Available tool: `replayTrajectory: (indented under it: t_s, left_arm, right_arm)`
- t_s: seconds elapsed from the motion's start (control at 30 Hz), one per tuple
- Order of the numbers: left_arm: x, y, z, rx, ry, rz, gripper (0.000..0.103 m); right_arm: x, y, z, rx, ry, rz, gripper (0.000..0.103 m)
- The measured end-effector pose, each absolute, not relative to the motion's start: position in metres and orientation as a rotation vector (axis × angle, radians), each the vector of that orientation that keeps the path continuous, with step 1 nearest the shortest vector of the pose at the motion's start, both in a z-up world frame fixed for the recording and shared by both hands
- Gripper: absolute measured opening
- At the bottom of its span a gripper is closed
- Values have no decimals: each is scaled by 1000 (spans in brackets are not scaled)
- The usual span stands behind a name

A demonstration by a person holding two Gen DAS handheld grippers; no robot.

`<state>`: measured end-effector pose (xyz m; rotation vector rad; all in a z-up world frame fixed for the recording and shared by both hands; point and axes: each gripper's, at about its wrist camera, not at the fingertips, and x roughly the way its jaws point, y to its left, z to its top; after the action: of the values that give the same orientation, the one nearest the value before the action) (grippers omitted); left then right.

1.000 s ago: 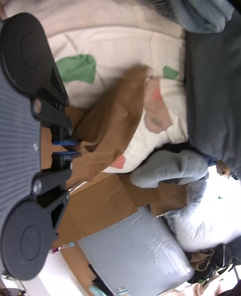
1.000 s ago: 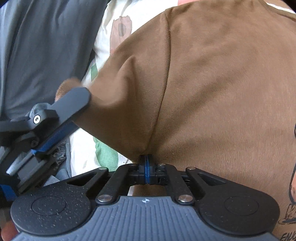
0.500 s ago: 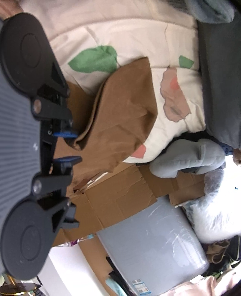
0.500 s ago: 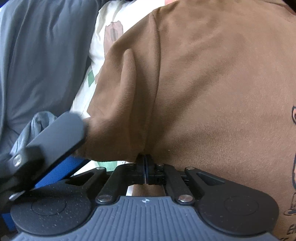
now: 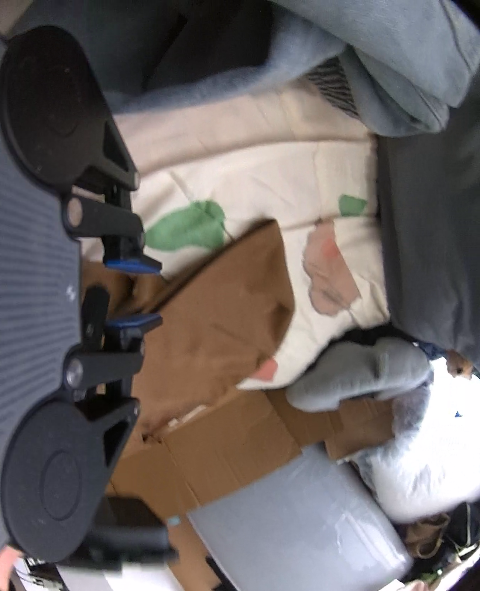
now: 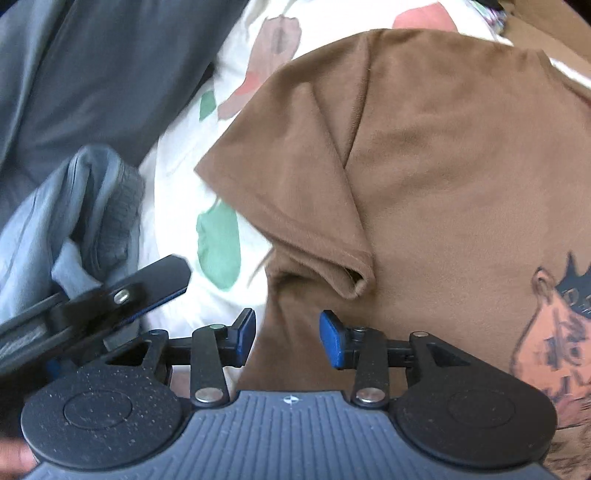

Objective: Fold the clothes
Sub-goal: 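Open the right tool and release the folded sleeve onto the shirt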

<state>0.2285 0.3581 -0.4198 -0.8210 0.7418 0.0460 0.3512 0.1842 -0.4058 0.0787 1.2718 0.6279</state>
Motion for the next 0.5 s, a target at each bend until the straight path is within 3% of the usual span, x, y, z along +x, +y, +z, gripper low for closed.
replayTrajectory:
  t_s: [0.23,0.37,0.5]
  left_arm:
    - [235,352,-435,-765,811,45,24]
    - [239,347,-442,-740,831,43,24]
    - [245,340,-447,-712,850,26,24]
  right_arm:
    - [359,162,-385,-72,1258,629,46]
    - [368,165,-384,-153,1255,650,53]
    - [374,167,-386,-208,1241,673,53]
